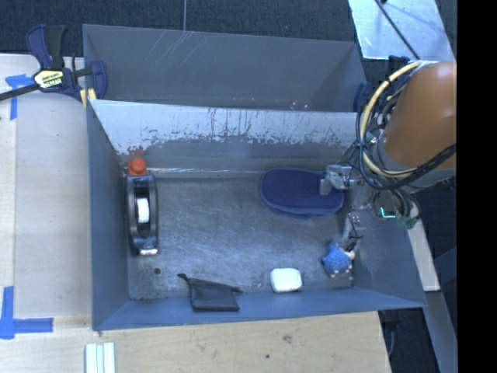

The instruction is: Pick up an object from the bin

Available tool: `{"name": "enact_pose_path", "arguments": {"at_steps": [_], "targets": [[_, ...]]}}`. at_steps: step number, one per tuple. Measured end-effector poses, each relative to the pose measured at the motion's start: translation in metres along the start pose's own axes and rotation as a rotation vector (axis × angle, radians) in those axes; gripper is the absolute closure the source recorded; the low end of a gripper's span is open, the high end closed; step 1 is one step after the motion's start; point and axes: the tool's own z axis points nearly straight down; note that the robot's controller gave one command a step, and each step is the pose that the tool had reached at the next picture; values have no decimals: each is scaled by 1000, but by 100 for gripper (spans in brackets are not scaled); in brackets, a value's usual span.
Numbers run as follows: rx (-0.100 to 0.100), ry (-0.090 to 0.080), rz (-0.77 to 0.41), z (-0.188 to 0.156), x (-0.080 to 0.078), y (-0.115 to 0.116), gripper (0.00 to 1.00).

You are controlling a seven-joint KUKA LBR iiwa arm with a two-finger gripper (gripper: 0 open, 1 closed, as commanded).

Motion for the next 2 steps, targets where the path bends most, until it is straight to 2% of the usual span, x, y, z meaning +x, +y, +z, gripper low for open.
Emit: {"name": "enact_pose_path", "arguments": {"at_steps": [1, 2], "targets": [[1, -13, -3, 149, -60, 41, 0], [1, -13, -4, 143, -60, 40, 100]]}}
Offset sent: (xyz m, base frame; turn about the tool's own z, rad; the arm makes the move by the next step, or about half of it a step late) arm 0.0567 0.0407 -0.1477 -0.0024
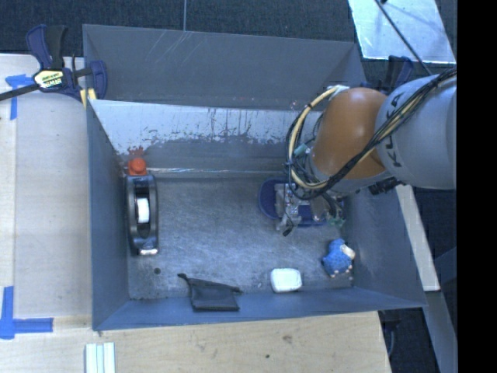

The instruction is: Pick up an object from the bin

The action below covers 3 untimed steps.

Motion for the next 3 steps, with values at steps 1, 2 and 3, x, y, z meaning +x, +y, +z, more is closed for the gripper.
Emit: {"name": "enact_pose_path", "arguments": {"at_steps": [1, 2, 3], "targets": [[0, -5, 27, -152, -17, 1, 100], [-1, 5, 26, -147, -15, 2, 0], [0, 11, -11, -78, -17, -24, 0]]}}
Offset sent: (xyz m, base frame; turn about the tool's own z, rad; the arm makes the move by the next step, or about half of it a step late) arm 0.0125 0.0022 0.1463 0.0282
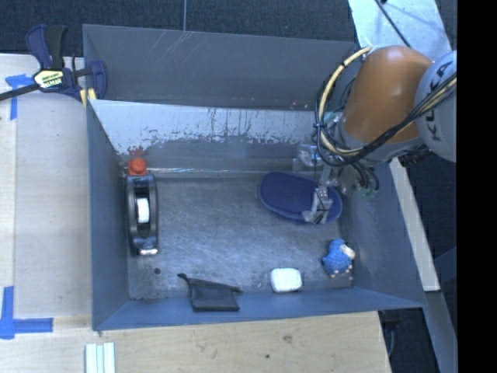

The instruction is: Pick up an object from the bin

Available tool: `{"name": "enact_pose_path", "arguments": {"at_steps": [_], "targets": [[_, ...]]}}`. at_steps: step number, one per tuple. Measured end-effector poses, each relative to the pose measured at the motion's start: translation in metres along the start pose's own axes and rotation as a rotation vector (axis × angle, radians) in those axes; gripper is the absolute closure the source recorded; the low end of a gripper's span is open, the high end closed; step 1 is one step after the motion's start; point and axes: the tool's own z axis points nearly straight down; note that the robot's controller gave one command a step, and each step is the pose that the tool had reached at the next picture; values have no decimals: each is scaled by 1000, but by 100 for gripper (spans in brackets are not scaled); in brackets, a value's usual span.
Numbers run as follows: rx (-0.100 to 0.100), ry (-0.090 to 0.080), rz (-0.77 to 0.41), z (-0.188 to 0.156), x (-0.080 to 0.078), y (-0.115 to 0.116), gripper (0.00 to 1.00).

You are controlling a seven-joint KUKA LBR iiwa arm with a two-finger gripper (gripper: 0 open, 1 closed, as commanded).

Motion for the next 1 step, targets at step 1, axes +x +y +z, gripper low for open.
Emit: {"name": "enact_pose_path", "arguments": {"at_steps": [1], "targets": [[-1, -8, 36, 84, 21, 7, 0]]}}
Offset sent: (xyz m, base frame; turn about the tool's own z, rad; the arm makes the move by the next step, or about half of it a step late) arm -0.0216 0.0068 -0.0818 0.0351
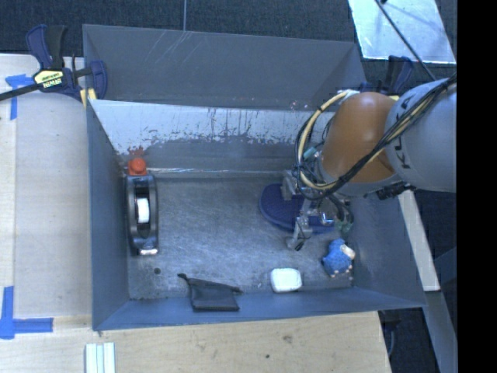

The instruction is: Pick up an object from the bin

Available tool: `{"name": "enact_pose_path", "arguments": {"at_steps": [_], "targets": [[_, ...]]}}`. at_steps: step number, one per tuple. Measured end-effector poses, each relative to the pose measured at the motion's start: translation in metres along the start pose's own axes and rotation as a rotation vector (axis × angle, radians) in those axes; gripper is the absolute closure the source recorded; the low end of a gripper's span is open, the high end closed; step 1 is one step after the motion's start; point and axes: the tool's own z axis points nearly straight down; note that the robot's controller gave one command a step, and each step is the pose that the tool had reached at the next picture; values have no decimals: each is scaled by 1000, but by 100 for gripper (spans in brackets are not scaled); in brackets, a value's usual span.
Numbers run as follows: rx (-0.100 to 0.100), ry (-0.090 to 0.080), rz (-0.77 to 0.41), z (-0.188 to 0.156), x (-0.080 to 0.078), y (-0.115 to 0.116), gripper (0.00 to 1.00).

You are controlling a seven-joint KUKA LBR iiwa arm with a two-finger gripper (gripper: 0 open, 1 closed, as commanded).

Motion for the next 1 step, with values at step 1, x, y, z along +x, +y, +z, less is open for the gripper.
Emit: {"name": "enact_pose_path", "arguments": {"at_steps": [1], "targets": [[1, -7, -2, -6, -3, 0, 100]]}}
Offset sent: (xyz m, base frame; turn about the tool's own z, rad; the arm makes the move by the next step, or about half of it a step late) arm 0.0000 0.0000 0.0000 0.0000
